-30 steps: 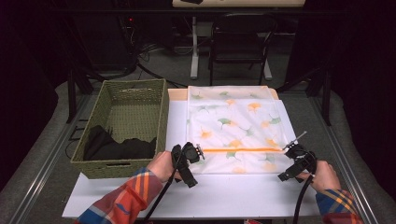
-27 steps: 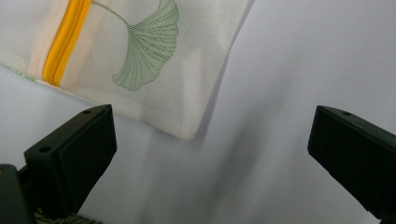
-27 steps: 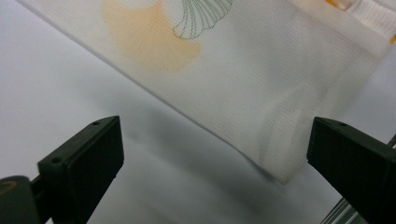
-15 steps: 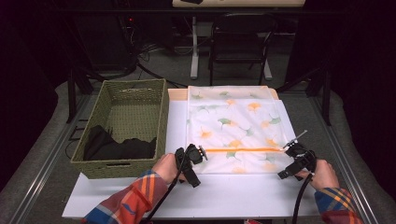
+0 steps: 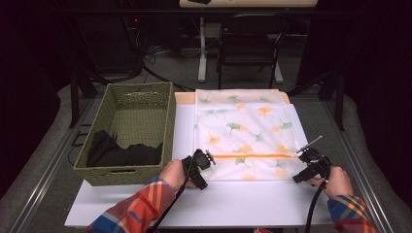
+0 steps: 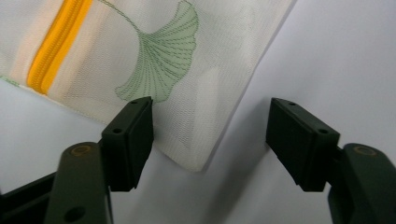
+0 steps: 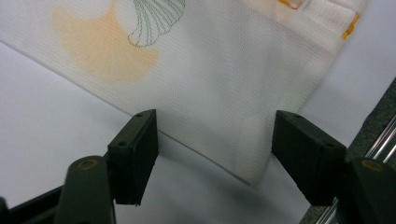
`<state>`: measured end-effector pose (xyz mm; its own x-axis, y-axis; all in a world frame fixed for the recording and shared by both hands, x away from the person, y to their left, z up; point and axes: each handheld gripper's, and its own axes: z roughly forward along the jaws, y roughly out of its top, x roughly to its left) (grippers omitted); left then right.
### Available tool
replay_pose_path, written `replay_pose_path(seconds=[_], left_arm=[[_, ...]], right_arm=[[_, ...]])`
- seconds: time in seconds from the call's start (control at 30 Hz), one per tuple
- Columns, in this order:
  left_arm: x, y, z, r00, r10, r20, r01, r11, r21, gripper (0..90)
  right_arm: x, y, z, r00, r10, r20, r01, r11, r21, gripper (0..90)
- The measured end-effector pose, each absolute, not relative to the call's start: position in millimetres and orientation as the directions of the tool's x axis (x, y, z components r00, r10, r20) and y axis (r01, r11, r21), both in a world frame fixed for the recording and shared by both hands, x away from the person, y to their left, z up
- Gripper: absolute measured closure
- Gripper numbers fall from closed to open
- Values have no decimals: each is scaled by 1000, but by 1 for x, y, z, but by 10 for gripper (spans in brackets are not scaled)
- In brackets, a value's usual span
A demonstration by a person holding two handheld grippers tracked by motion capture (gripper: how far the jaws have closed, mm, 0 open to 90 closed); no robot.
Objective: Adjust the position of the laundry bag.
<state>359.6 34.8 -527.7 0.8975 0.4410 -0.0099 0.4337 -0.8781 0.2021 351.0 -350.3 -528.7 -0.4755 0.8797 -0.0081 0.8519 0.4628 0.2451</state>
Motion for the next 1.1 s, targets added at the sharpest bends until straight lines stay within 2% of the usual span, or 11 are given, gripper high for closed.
replay_pose_path(seconds=[0.03, 0.13, 0.27, 0.3, 0.33, 0.37, 0.4, 0.53, 0.67, 0.8, 1.1], left_arm=[[359, 35, -528, 894, 447, -10, 439, -874, 210, 359], [359, 36, -528, 887, 462, 3, 449, -863, 230, 427], [360, 38, -526, 879, 476, 11, 459, -854, 246, 556], [360, 38, -526, 879, 476, 11, 459, -854, 246, 571], [360, 38, -527, 876, 483, 12, 464, -848, 256, 608], [360, 39, -527, 873, 488, 8, 470, -844, 260, 608], [359, 39, -528, 872, 489, 5, 469, -840, 273, 656], [358, 40, -527, 874, 487, 0, 467, -839, 280, 709], [356, 41, -528, 871, 490, 24, 461, -835, 301, 844], [352, 42, -528, 870, 489, 55, 450, -835, 316, 886], [343, 50, -525, 867, 493, 69, 442, -826, 351, 893]], right_arm=[[351, -350, -529, -475, 880, -8, 852, 463, 245, 336], [350, -351, -528, -474, 881, -10, 850, 460, 257, 428], [349, -352, -527, -464, 886, -10, 851, 449, 272, 534], [349, -352, -527, -464, 886, -10, 851, 449, 272, 534], [347, -351, -526, -445, 896, -3, 861, 429, 274, 585], [347, -351, -526, -445, 896, -3, 861, 429, 274, 585], [347, -352, -526, -454, 891, -9, 854, 438, 280, 630], [346, -352, -526, -446, 895, -10, 856, 429, 287, 704], [344, -353, -526, -441, 897, -4, 854, 422, 304, 818], [342, -352, -526, -426, 905, 7, 860, 403, 312, 848], [335, -350, -526, -436, 900, 24, 853, 404, 331, 859]])
